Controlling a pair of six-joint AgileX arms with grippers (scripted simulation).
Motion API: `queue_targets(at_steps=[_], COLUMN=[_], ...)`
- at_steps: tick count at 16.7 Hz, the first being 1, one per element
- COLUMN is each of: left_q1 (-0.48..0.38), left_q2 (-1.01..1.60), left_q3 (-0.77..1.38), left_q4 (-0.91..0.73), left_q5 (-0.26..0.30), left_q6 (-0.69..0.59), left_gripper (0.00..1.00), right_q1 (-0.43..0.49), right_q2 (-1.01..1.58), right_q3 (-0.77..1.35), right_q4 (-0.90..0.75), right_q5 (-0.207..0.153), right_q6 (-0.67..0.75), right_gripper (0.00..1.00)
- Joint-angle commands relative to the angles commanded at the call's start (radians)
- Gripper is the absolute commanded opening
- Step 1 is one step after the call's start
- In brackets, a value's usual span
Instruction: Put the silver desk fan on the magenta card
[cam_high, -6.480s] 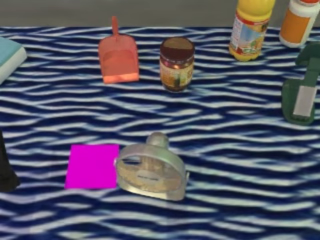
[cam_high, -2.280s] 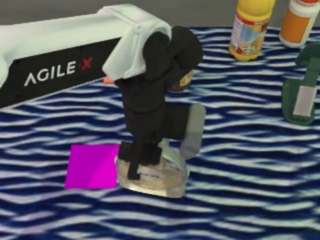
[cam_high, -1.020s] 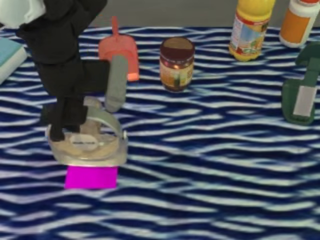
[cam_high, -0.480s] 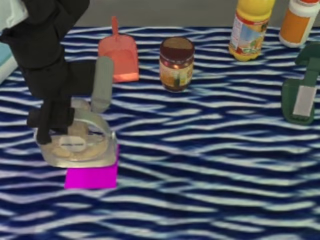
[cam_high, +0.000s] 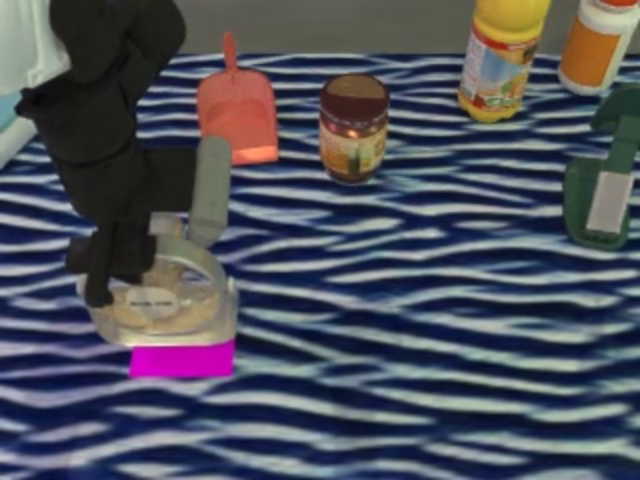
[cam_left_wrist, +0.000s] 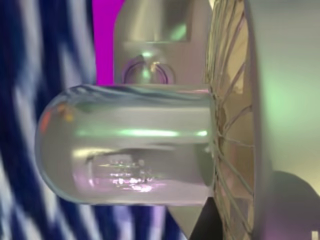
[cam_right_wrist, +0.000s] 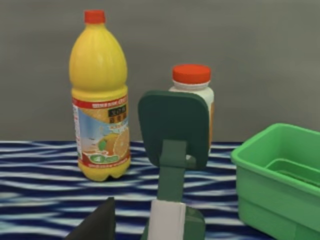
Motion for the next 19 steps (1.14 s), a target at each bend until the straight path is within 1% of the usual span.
queue_targets(at_steps=[13, 14, 19], left_q1=[0.000, 0.000, 0.000], left_q2=[0.000, 0.000, 0.000], left_q3=[0.000, 0.000, 0.000], left_q4=[0.000, 0.000, 0.000], left_q5=[0.000, 0.000, 0.000], left_q6=[0.000, 0.000, 0.000], left_gripper=[0.98, 1.00, 1.00], right_q1=[0.000, 0.000, 0.000], right_q2=[0.000, 0.000, 0.000], right_q3=[0.000, 0.000, 0.000], right_q4=[0.000, 0.000, 0.000], right_q5=[0.000, 0.000, 0.000], right_q6=[0.000, 0.000, 0.000], right_gripper=[1.00, 1.00, 1.00])
